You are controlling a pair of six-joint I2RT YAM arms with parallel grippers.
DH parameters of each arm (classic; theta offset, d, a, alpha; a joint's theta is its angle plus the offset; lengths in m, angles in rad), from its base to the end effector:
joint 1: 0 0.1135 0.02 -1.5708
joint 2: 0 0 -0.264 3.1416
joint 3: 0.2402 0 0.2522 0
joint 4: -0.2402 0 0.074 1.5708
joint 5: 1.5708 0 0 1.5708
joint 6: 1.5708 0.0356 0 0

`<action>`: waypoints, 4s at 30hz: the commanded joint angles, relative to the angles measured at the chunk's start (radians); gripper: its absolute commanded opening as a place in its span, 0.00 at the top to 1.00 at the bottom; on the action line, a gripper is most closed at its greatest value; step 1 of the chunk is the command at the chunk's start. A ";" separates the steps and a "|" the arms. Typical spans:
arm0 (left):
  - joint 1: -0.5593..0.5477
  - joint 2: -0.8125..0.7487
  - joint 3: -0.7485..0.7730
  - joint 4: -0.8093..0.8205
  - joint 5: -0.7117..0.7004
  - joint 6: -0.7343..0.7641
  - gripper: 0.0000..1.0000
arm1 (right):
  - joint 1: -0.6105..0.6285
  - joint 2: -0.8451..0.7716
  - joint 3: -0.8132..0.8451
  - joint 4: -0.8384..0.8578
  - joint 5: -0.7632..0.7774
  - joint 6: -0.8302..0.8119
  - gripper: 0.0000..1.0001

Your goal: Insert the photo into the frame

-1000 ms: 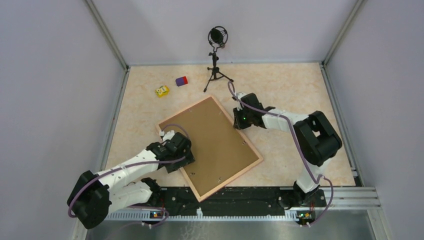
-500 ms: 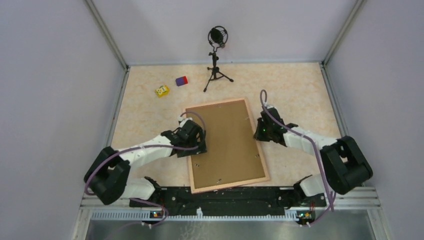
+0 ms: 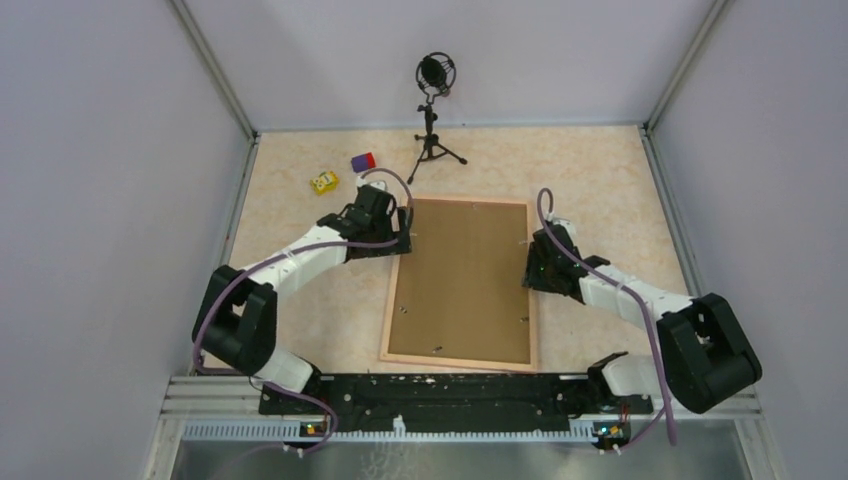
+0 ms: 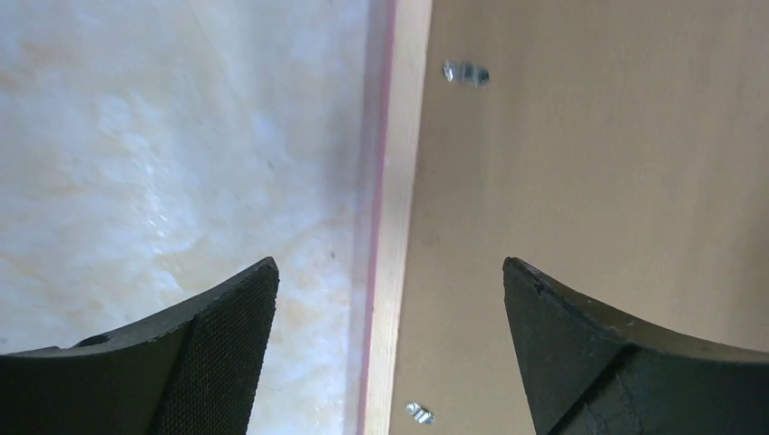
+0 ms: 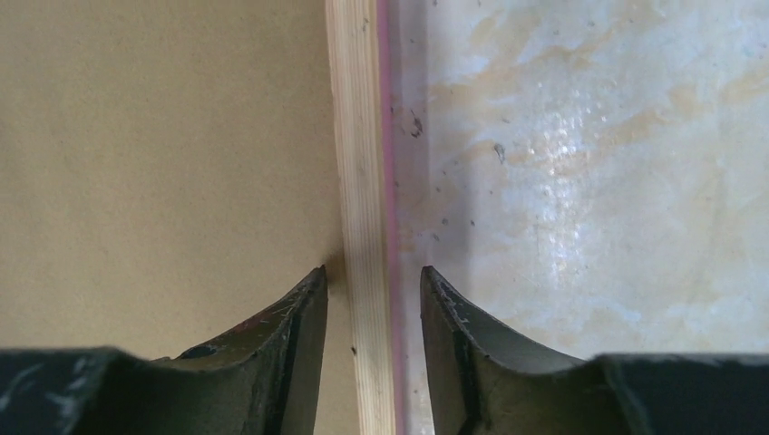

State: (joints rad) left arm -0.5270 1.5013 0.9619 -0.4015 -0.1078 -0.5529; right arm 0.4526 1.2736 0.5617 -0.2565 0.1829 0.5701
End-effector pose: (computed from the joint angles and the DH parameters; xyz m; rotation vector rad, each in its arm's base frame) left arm 0.2674 -0.1511 0.2141 -0.0772 2.5300 -0.3068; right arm 0.2089 0.0944 0.1615 0.2200 2.5154 0.1818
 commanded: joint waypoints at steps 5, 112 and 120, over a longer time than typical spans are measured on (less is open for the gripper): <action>0.034 0.229 0.324 -0.125 0.034 0.090 0.13 | -0.025 0.124 0.063 0.010 -0.020 -0.053 0.60; 0.032 0.405 0.376 -0.023 0.291 0.101 0.14 | -0.034 0.048 -0.032 -0.068 0.001 0.311 1.00; -0.047 0.238 0.300 -0.188 0.051 0.102 0.12 | -0.034 0.149 0.012 -0.099 -0.054 0.530 1.00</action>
State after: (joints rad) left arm -0.5392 1.9144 1.3521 -0.5114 -0.0227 -0.4274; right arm 0.4156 1.3396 0.6048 -0.2855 0.2276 0.9005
